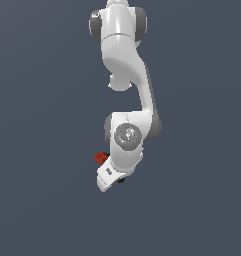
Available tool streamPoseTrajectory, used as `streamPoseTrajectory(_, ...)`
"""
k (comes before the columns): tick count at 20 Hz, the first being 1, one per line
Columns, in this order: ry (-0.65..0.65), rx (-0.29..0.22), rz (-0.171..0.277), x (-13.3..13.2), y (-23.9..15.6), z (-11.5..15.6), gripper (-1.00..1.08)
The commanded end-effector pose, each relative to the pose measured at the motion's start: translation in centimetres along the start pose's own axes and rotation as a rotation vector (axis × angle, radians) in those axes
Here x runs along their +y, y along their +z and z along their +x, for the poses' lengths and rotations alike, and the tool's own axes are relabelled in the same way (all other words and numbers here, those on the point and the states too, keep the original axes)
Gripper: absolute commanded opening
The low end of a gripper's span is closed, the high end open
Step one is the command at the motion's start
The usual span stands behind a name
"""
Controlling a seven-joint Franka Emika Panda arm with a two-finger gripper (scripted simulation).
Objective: Pick up the object and move it to a goal position.
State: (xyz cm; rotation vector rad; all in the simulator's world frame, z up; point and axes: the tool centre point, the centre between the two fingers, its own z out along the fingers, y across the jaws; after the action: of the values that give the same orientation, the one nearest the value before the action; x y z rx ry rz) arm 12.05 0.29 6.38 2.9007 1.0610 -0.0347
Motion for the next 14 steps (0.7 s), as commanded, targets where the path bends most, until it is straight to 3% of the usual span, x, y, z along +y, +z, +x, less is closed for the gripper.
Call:
streamPoseTrajectory(1,-0.017,0.001,-0.001,0.2,0.3,0.2,0.68)
streamPoseTrajectory(14,-0.022,0.001,-0.001,0.2,3.0,0.2,0.68)
